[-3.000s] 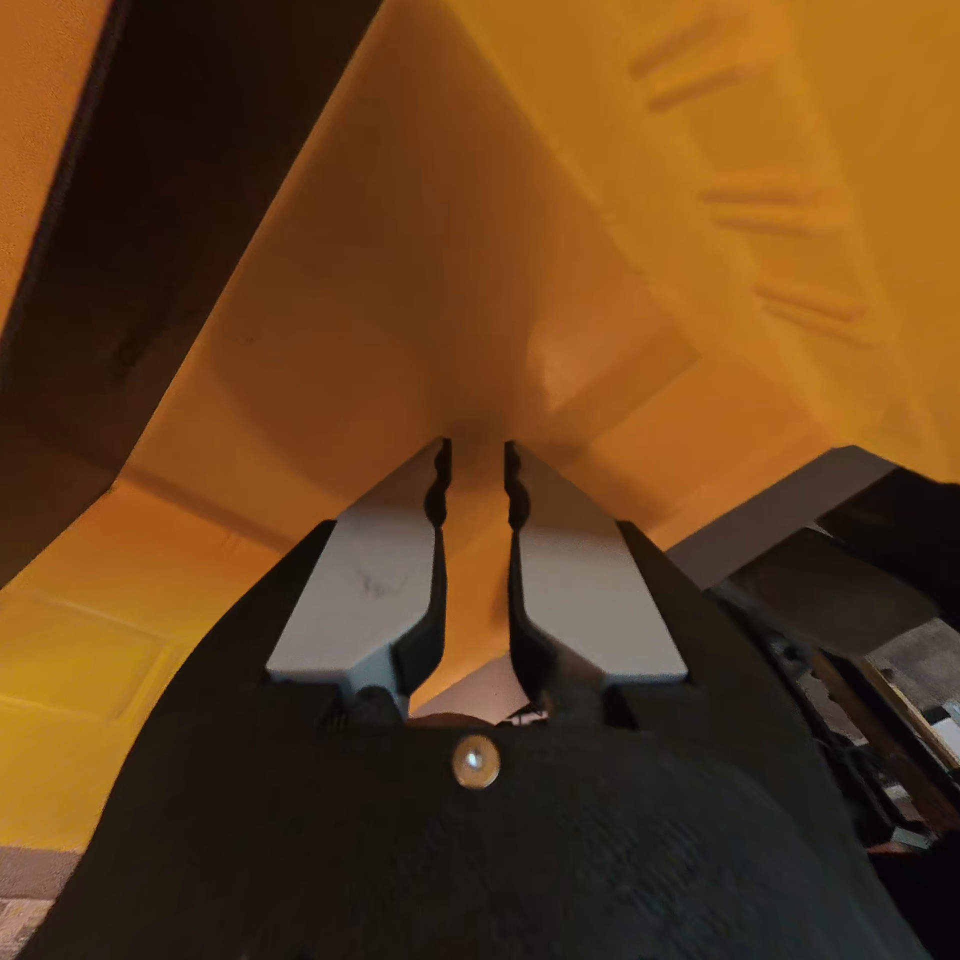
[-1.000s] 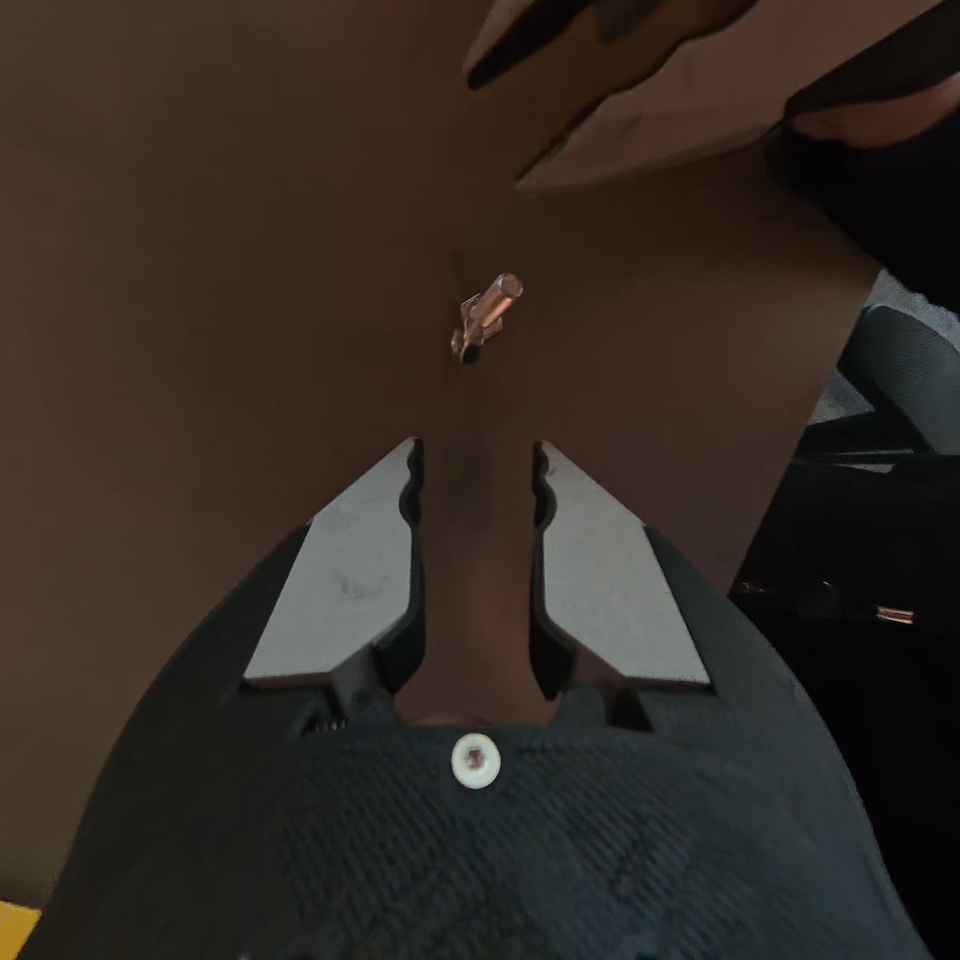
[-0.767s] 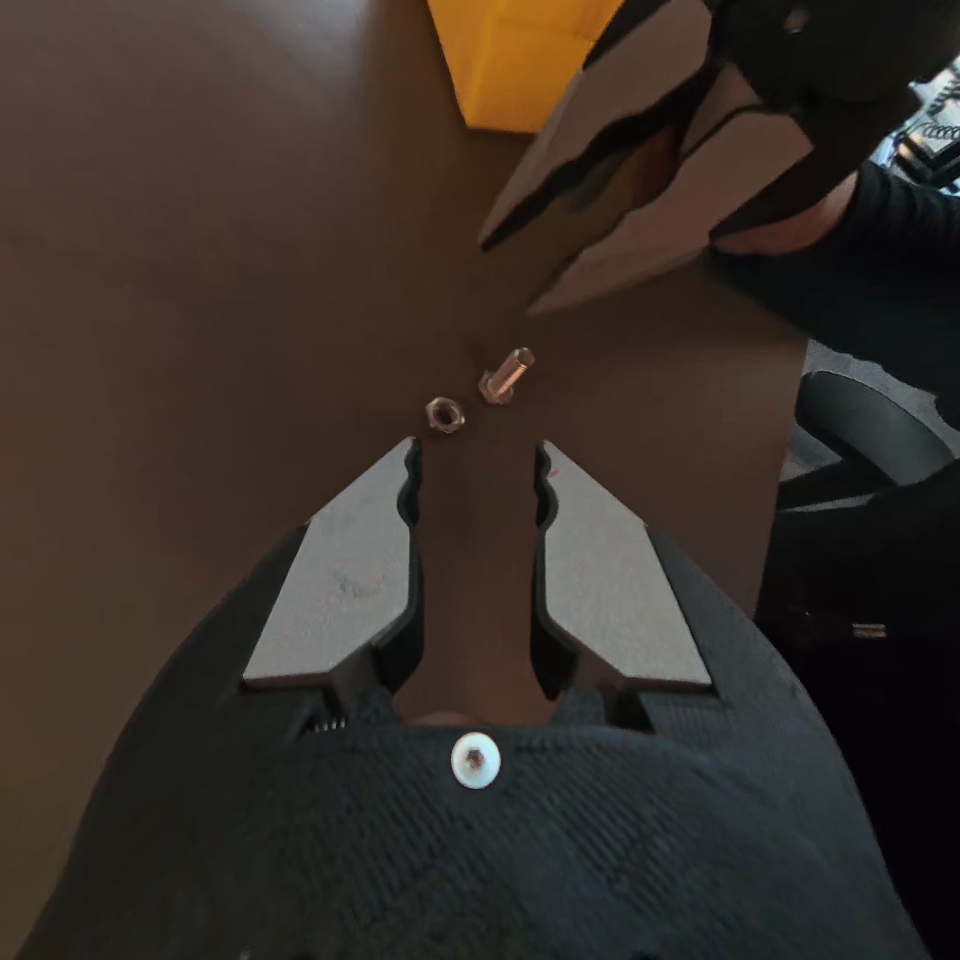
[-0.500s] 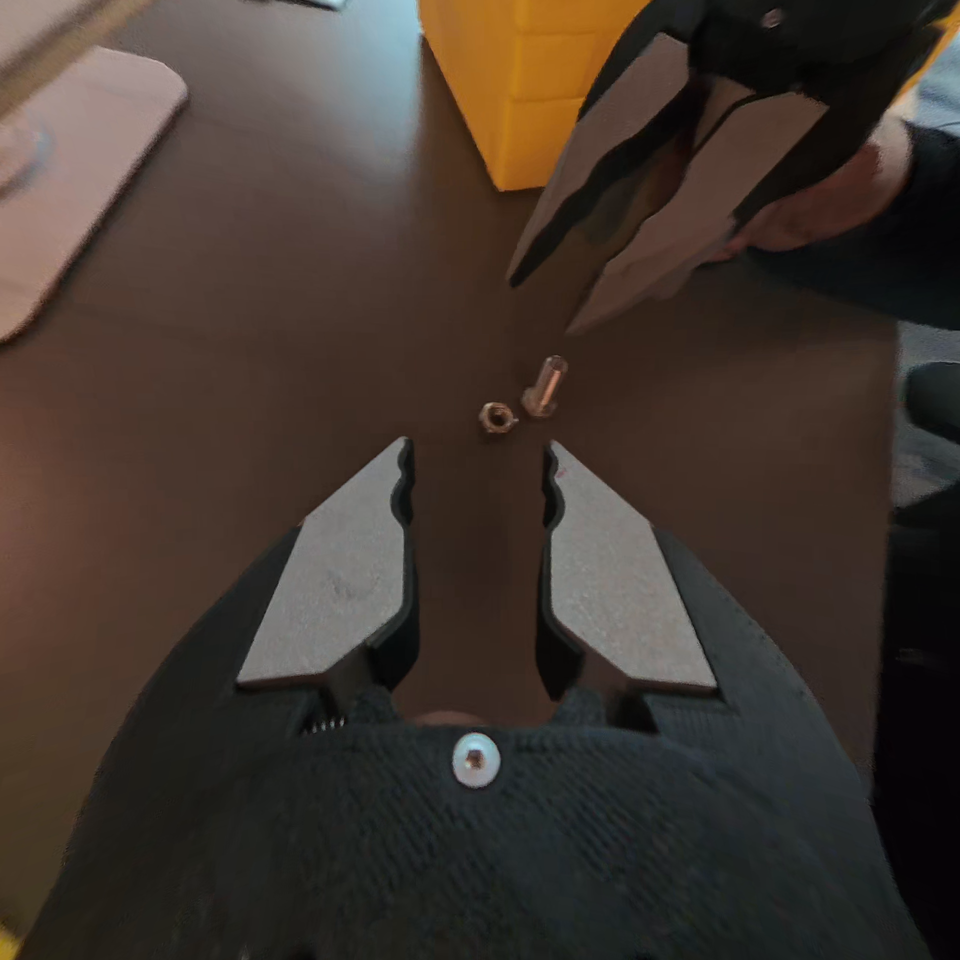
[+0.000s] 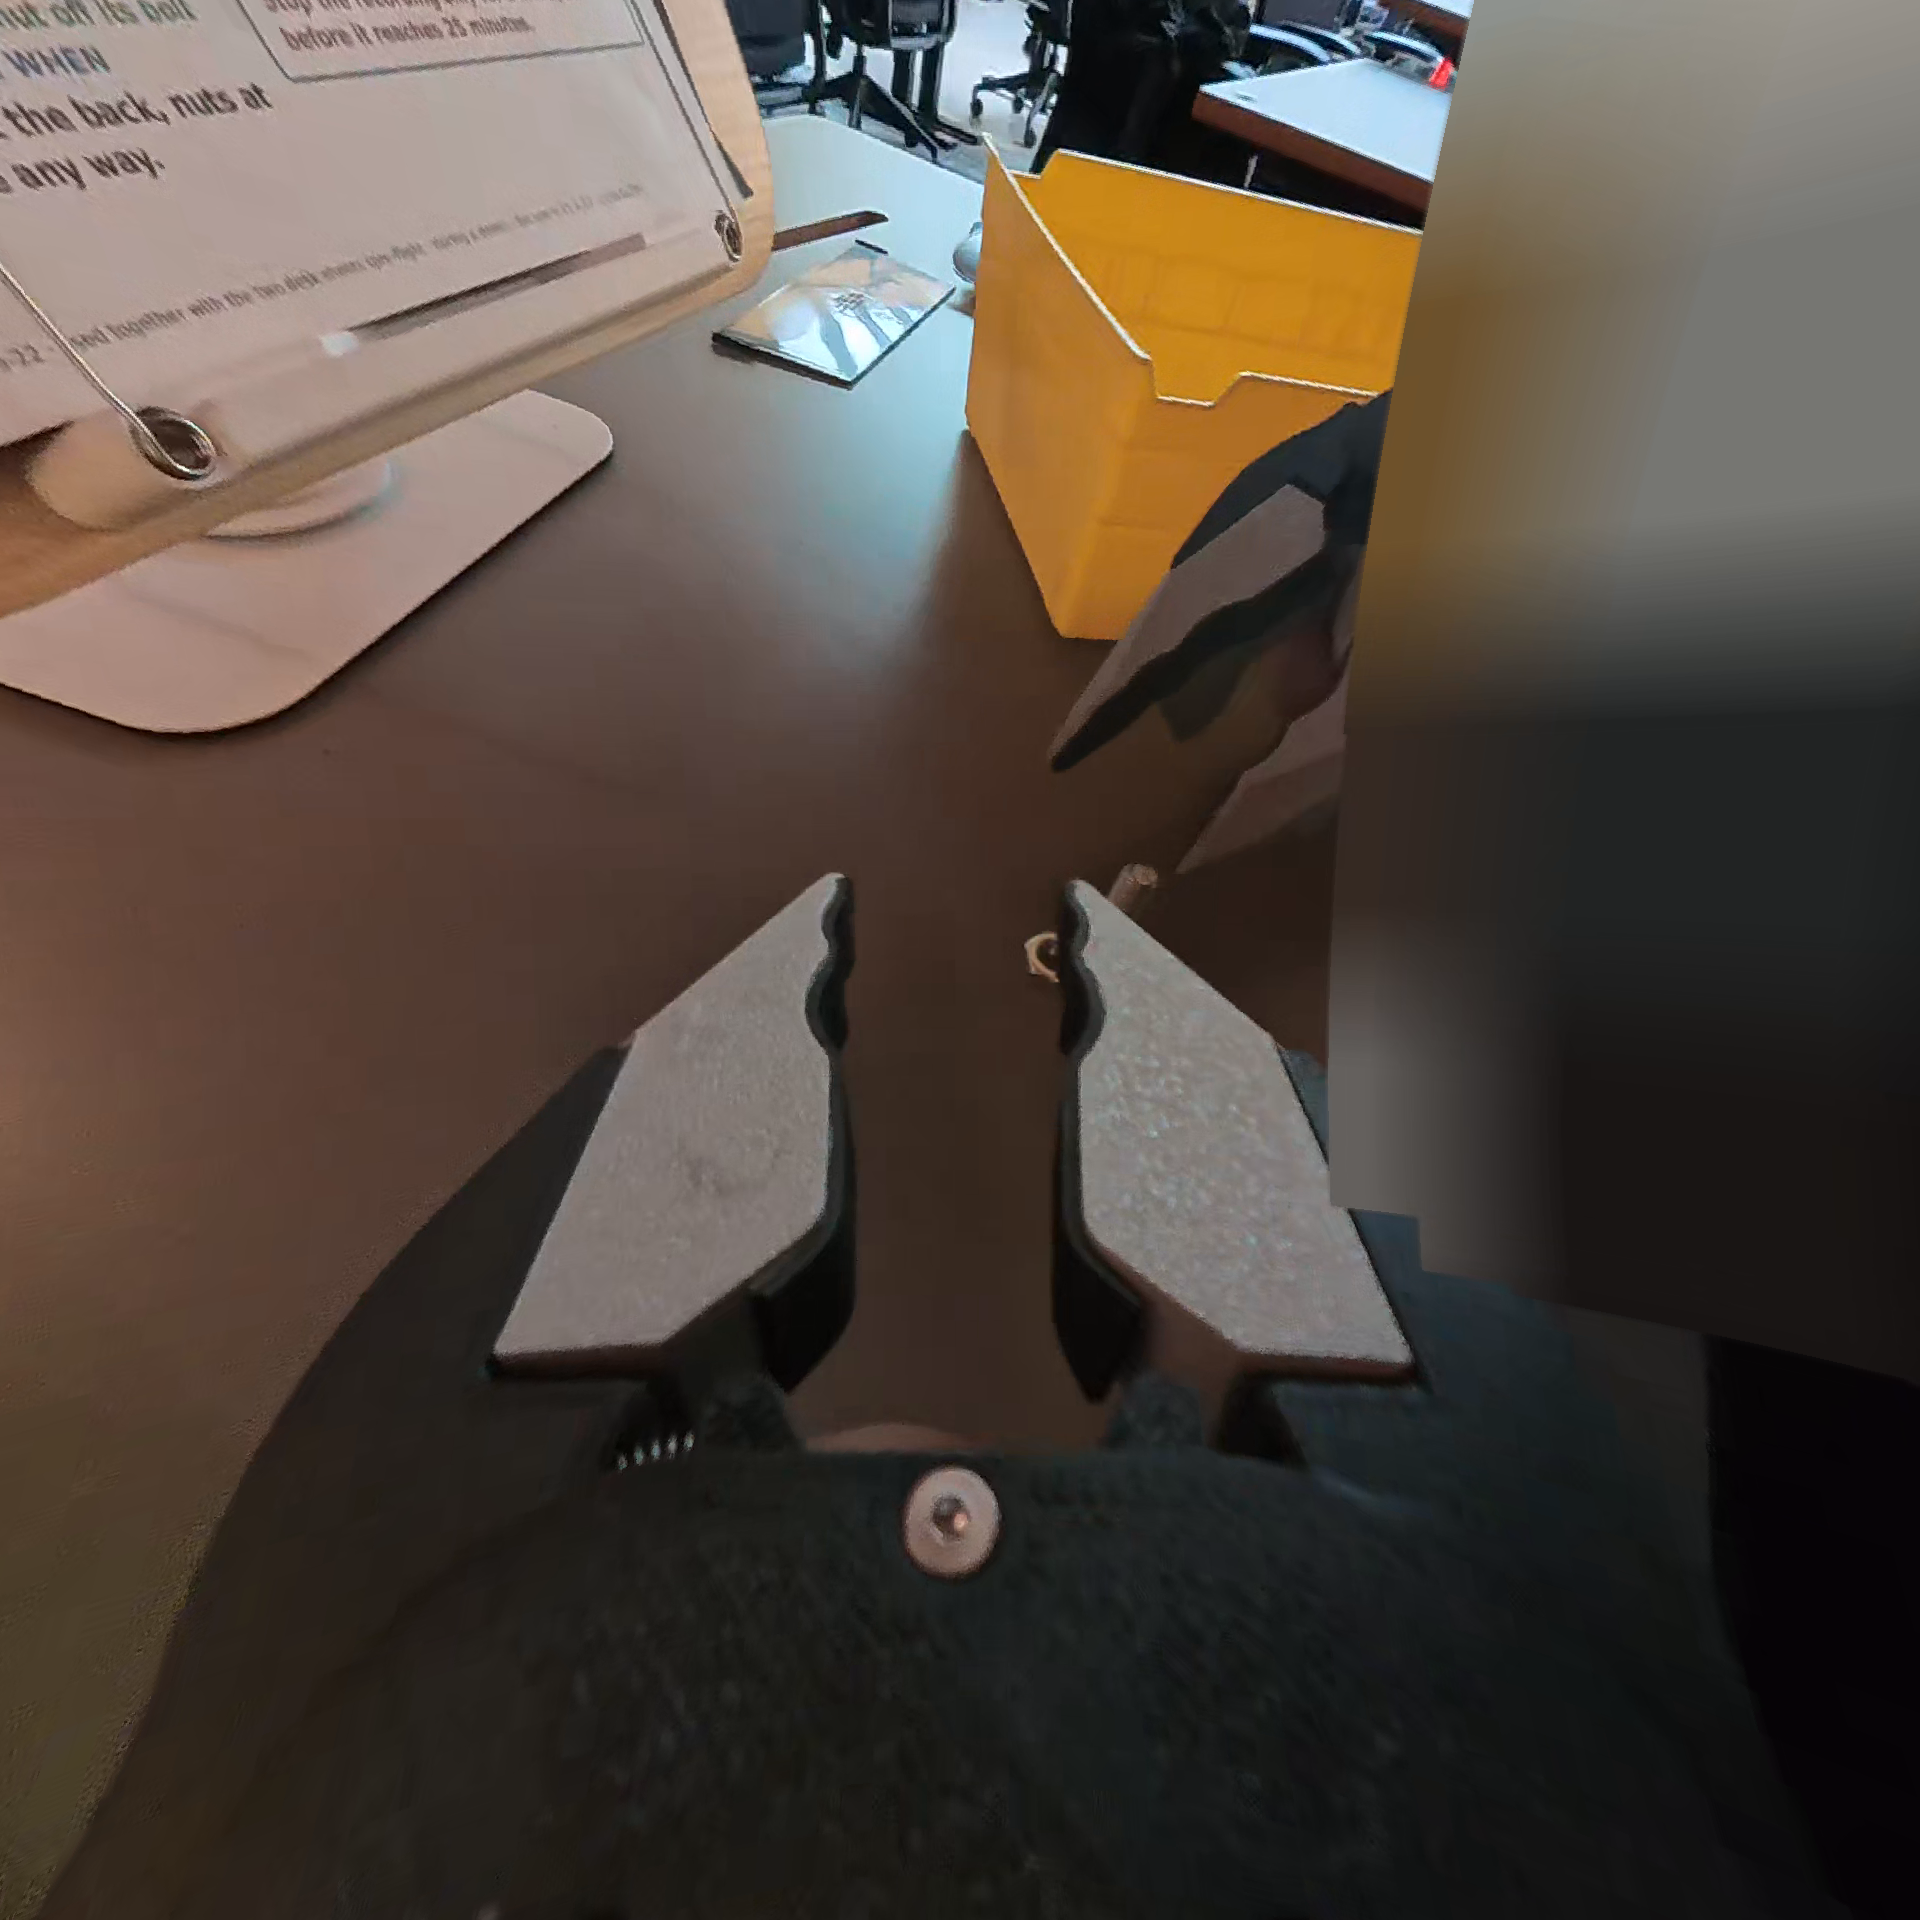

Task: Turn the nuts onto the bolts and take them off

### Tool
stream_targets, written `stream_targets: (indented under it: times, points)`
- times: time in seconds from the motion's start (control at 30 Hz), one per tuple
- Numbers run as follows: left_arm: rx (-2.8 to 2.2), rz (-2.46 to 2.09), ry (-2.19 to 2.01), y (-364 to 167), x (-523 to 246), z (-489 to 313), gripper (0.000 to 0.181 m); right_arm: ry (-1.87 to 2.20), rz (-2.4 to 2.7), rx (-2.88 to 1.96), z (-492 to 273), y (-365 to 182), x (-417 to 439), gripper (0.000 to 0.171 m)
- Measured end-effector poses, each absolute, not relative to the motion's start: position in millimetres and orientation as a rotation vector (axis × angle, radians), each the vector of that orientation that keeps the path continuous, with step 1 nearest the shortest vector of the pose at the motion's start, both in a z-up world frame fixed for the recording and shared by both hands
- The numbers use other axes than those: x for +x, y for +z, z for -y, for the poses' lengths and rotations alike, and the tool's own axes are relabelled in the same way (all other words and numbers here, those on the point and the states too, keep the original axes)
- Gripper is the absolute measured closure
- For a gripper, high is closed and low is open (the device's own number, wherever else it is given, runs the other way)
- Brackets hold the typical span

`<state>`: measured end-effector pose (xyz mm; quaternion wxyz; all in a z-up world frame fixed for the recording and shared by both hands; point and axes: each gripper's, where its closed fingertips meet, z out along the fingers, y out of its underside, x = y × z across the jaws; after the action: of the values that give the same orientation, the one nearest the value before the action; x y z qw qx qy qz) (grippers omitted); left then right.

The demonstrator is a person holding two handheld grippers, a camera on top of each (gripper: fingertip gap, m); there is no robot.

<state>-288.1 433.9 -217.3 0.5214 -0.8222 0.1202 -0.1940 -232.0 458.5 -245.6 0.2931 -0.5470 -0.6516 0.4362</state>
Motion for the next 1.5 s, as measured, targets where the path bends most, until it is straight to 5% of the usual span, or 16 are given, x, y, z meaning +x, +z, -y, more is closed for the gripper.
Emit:
stream_targets:
  times: [0.63,0.93,1.0,1.07,1.5]
  points:
    - [-1.883,-0.359,-0.323,-212.0,-290.2,-437.7,0.149,1.138,1.805,-1.346,-447.1,-240.6,-222.9,0.133]
    - [-1.974,-0.471,-0.481,-235.1,-267.3,-430.9,0.15,1.083,1.895,-1.434,-444.8,-261.8,-231.9,0.145]
    - [-1.977,-0.517,-0.48,-237.7,-262.1,-428.8,0.151,1.062,1.916,-1.419,-443.4,-263.3,-233.5,0.163]
    - [-1.977,-0.545,-0.476,-240.0,-258.8,-427.9,0.151,1.07,1.941,-1.398,-440.2,-262.1,-233.5,0.163]
    - [-1.842,-0.467,-0.663,-212.8,-261.8,-424.2,0.16,1.341,1.934,-1.274,-424.3,-197.8,-268.8,0.164]
